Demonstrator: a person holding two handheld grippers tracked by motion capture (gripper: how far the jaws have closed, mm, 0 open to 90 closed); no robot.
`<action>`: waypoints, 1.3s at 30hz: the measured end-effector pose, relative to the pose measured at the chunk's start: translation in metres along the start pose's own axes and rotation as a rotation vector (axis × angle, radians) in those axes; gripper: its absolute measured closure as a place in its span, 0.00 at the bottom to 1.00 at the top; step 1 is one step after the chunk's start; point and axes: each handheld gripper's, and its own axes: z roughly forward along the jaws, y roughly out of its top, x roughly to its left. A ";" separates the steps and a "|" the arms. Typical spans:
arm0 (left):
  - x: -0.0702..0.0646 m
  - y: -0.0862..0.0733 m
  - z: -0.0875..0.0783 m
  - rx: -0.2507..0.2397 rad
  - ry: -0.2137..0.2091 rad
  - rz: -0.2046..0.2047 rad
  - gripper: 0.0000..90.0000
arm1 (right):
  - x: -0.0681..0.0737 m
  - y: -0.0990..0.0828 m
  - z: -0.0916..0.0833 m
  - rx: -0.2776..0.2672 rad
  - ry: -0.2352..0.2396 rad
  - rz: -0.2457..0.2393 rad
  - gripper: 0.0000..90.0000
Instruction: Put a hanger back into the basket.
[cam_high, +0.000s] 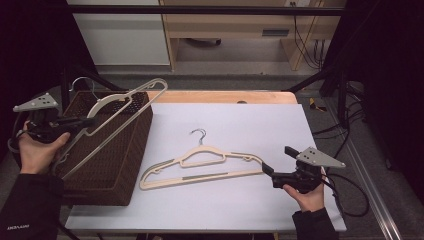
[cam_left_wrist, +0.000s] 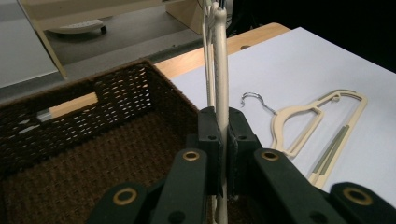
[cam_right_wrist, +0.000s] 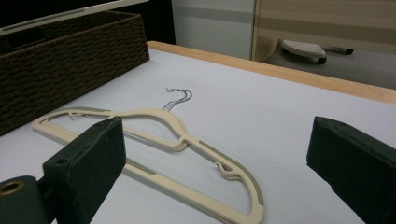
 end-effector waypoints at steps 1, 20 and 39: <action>0.003 -0.002 -0.002 -0.001 0.004 -0.004 0.96 | 0.000 0.000 0.000 0.000 -0.004 0.000 0.05; 0.052 -0.046 -0.012 0.055 0.049 -0.103 0.96 | -0.001 -0.001 0.001 0.014 -0.017 -0.016 0.03; 0.052 -0.085 0.037 0.242 0.100 -0.238 0.92 | 0.000 -0.002 0.002 0.014 0.005 -0.034 0.03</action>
